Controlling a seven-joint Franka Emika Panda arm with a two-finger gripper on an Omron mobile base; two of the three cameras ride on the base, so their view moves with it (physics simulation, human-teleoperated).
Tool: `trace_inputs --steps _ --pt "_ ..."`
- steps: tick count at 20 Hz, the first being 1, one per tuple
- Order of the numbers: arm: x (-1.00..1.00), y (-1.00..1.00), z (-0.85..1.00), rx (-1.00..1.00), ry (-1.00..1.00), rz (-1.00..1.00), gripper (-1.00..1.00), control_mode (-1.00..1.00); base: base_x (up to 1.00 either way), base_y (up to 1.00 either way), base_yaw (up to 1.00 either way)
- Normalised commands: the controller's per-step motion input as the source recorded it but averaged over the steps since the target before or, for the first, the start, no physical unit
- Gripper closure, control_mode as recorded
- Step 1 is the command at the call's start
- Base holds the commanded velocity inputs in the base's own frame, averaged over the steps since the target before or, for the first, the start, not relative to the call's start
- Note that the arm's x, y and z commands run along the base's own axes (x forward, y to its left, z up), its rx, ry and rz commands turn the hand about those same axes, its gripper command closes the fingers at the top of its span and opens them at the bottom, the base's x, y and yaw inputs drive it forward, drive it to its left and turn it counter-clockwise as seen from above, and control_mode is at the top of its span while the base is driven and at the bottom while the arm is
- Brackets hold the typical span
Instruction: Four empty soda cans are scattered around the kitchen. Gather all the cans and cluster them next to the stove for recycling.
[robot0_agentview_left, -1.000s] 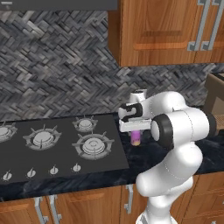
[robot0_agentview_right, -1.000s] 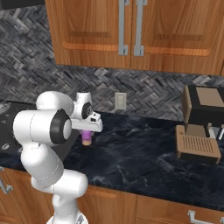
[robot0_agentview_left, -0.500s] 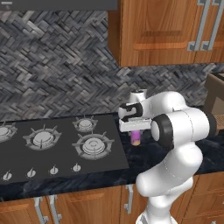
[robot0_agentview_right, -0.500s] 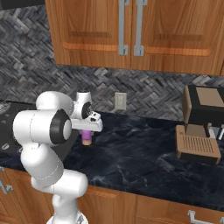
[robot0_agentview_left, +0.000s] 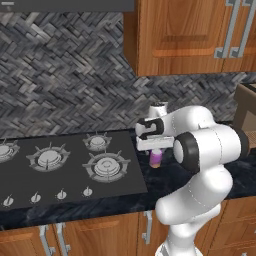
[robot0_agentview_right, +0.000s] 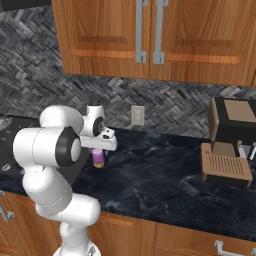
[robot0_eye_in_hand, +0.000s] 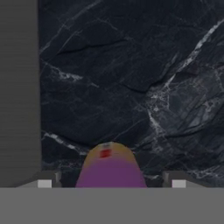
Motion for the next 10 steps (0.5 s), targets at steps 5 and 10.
trace_inputs --steps 5,10 --pt "-0.16 0.0 0.0 0.0 -0.04 -0.01 -1.0 -1.0 0.0 0.0 0.0" --pt "-0.1 0.0 0.03 0.0 -0.05 -0.01 -1.0 -1.0 0.0 0.0 0.0"
